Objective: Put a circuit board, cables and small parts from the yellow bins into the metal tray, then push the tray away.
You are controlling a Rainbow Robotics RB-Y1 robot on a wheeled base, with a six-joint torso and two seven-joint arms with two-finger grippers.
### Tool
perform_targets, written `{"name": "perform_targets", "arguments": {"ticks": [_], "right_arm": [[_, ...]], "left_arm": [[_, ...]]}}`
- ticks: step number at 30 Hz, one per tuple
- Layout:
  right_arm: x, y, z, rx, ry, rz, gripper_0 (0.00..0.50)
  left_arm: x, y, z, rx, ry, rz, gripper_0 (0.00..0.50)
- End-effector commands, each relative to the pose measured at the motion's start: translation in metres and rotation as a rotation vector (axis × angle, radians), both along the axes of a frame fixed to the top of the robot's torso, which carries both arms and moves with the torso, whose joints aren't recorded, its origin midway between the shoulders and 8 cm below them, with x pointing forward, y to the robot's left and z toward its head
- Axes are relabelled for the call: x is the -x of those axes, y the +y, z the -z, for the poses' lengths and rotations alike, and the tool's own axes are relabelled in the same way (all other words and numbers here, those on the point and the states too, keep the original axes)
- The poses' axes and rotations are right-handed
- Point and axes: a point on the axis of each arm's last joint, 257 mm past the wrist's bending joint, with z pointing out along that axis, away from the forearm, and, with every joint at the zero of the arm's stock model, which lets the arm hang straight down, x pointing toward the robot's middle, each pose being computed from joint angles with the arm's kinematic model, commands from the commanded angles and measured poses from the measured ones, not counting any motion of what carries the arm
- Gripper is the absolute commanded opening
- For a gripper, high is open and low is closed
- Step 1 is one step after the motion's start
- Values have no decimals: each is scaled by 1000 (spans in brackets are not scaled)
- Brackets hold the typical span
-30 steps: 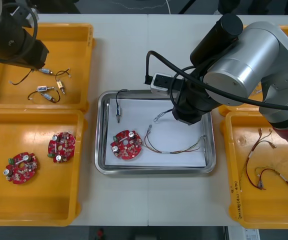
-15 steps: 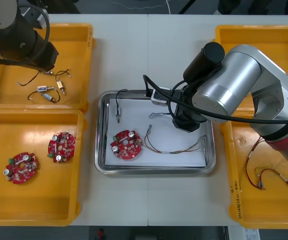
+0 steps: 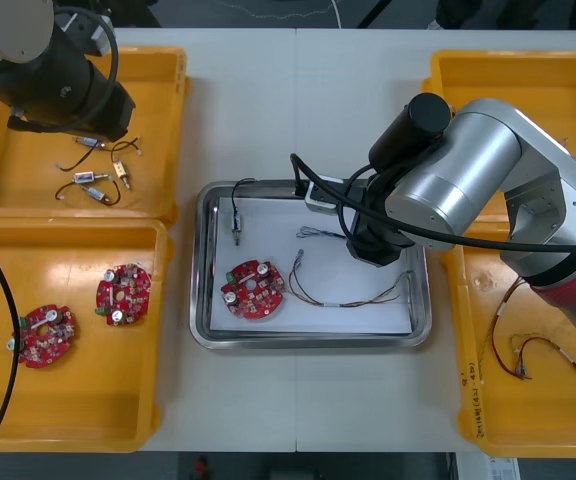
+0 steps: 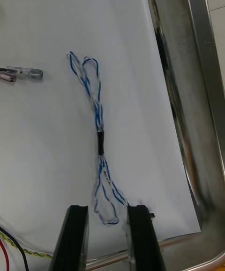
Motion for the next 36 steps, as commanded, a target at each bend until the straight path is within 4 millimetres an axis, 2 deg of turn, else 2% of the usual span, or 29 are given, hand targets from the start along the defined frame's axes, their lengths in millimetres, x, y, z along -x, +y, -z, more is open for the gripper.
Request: {"name": "perform_targets", "arguments": {"ticks": [1, 13, 18, 21, 22, 28, 33, 36], "right_arm": [[0, -3, 1, 10, -14, -3, 500], [6, 7, -13, -5, -40, -21, 500], [12, 4, -24, -4, -41, -7, 500], [16, -4, -37, 0, -42, 19, 500], [20, -12, -47, 5, -40, 40, 500], [36, -46, -71, 21, -21, 137, 500], [35, -59, -84, -36, -33, 191, 500], [32, -81, -98, -111, -56, 268, 500]], "left_arm": [[1, -6, -12, 85, -36, -88, 0], [2, -8, -11, 94, -32, -89, 0], [2, -10, -12, 99, -33, -86, 0], [3, -11, -12, 100, -35, -82, 1], [3, -12, -13, 104, -37, -83, 0], [4, -18, -13, 99, -41, -80, 1], [5, -26, -13, 102, -45, -78, 0], [7, -41, -13, 123, -53, -92, 0]]}}
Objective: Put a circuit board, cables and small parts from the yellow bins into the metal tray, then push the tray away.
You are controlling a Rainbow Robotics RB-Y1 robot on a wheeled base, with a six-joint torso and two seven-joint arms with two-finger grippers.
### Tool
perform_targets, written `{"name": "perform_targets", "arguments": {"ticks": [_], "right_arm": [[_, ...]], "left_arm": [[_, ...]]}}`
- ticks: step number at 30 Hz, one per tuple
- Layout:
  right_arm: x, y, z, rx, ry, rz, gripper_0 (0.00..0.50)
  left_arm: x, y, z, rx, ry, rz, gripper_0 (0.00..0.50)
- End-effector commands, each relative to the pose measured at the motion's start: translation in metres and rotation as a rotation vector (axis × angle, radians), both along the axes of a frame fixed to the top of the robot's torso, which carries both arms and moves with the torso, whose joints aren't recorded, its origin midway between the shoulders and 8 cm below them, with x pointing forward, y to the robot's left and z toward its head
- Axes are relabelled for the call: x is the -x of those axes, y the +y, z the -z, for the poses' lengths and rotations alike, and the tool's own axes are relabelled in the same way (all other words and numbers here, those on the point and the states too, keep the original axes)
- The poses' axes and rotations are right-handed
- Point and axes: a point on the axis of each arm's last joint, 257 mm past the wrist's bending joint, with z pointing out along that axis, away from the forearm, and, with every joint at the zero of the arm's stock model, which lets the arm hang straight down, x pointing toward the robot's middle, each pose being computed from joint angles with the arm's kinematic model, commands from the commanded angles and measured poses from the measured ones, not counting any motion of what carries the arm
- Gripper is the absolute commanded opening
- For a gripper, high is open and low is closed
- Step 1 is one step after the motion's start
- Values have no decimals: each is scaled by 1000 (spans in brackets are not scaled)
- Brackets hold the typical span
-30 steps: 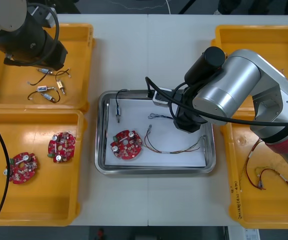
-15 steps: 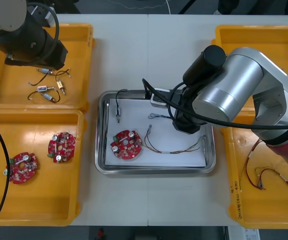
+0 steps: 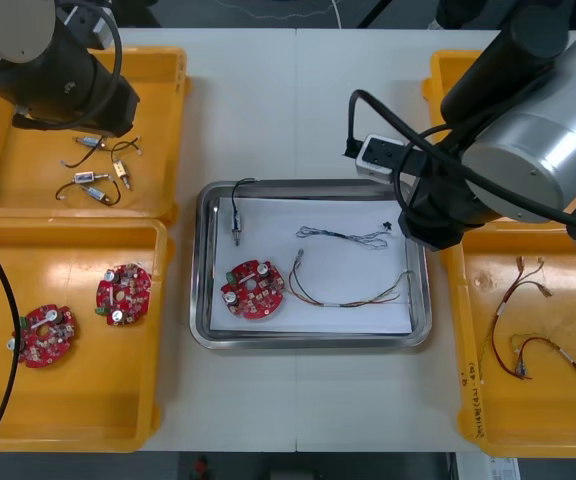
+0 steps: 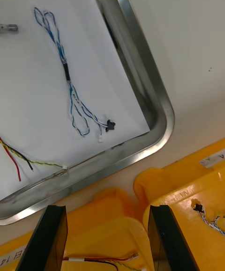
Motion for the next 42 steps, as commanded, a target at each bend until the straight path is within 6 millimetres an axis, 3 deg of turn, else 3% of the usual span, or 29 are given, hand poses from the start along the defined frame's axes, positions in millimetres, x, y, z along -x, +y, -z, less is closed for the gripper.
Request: {"name": "perform_targets", "arguments": {"ticks": [1, 10, 21, 26, 35, 42], "right_arm": [[-2, -26, -24, -113, -53, 114, 500], [6, -83, -32, -220, -93, 312, 500], [31, -120, -23, -343, -105, 537, 500], [46, -137, -9, -385, -82, 638, 500], [72, -169, 14, -406, -36, 754, 500], [87, -191, 21, -433, -17, 822, 500]], "left_arm": [[6, -34, -4, 100, -23, -81, 1], [11, -85, -4, 138, -37, -87, 0], [15, -142, 14, 170, -59, -93, 0], [22, -164, 27, 192, -41, -90, 0], [25, -191, 50, 208, -47, -101, 0], [20, -195, 72, 199, -22, -113, 1]]}}
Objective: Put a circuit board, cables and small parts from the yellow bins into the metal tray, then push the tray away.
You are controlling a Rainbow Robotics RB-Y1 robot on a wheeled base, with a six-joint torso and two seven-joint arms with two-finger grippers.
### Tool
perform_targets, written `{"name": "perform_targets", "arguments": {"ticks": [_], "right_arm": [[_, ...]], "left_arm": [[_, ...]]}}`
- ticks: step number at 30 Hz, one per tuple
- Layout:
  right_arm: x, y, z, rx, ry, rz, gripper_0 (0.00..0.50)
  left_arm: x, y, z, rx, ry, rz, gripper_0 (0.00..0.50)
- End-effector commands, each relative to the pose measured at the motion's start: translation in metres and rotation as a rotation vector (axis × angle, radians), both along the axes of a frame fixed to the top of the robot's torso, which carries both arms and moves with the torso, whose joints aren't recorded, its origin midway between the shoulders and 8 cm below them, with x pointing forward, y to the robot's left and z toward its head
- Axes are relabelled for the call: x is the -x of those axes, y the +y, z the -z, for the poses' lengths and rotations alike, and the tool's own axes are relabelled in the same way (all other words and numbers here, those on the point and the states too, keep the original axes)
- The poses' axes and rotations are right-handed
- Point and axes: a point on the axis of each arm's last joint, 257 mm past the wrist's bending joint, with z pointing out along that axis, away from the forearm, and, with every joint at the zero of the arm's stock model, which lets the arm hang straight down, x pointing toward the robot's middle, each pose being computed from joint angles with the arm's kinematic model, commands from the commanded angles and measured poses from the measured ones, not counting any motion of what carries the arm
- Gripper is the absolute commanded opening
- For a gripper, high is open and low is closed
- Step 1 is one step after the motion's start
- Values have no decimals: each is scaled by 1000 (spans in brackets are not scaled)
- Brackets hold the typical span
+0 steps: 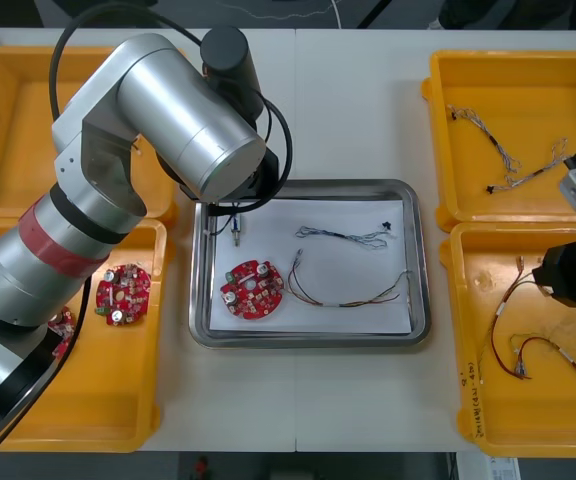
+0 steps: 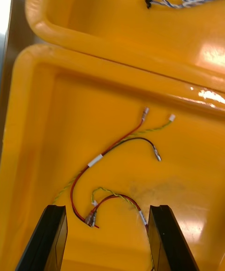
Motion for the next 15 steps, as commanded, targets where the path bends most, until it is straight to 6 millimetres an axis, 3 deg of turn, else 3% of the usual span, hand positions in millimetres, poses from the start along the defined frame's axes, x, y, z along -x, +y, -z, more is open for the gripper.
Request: {"name": "perform_targets", "arguments": {"ticks": [1, 8, 15], "right_arm": [[9, -30, -10, 17, -22, 85, 500], [8, -46, -5, 7, -4, 142, 500], [3, -55, 1, -18, 22, 172, 500]], "left_arm": [[-9, -29, -11, 45, -40, -4, 0], [-18, -36, 10, 50, -37, -9, 0], [-13, -39, 28, 44, -18, -7, 0]]}}
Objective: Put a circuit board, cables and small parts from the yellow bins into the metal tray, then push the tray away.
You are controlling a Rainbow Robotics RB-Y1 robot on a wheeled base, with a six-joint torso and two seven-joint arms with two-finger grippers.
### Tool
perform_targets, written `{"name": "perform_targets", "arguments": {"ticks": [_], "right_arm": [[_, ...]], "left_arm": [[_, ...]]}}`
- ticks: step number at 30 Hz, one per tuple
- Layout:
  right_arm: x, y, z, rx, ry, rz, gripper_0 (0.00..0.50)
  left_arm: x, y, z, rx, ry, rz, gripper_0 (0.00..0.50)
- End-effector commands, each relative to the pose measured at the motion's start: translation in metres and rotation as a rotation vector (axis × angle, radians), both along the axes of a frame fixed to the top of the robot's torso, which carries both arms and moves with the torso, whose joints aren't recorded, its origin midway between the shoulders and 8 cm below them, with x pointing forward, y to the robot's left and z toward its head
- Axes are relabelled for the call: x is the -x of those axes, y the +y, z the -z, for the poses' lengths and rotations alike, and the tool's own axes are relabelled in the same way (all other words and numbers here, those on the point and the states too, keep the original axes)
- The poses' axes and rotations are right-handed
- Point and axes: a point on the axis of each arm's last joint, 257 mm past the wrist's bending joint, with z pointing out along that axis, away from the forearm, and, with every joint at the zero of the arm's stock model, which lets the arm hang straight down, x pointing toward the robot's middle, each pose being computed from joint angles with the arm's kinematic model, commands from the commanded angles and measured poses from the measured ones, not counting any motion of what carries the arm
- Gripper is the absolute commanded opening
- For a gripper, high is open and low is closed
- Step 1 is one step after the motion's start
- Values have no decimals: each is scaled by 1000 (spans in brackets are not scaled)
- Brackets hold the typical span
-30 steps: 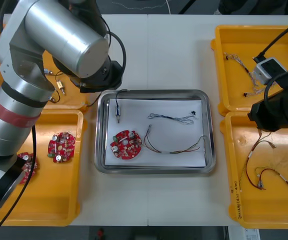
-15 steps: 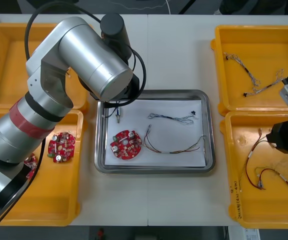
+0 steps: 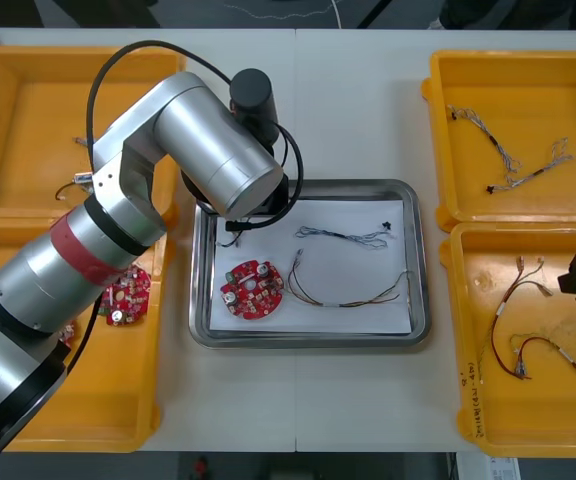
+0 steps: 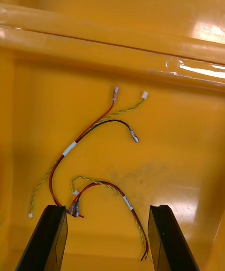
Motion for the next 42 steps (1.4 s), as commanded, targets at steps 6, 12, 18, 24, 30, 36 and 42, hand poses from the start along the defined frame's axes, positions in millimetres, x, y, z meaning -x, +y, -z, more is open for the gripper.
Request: {"name": "perform_targets", "arguments": {"ticks": [6, 12, 18, 24, 30, 36, 42], "right_arm": [[-12, -27, -6, -27, 11, 94, 500], [-18, -30, -4, -44, 21, 113, 500], [-22, -32, -3, -62, 31, 130, 500], [-24, -32, -3, -76, 31, 147, 500], [-25, -31, -4, -91, 29, 164, 500], [-25, -31, -4, -99, 27, 174, 500], [-25, -31, -5, -102, 27, 175, 500]], "left_arm": [[2, -27, 6, 55, -48, -12, 2], [5, -28, 10, 49, -43, -11, 1], [10, -25, 21, 48, -26, -21, 1], [12, -20, 29, 35, -25, -28, 1], [12, -21, 31, 34, -27, -33, 1], [9, -23, 27, 48, -43, -38, 489], [7, -26, 24, 67, -58, -44, 500]]}}
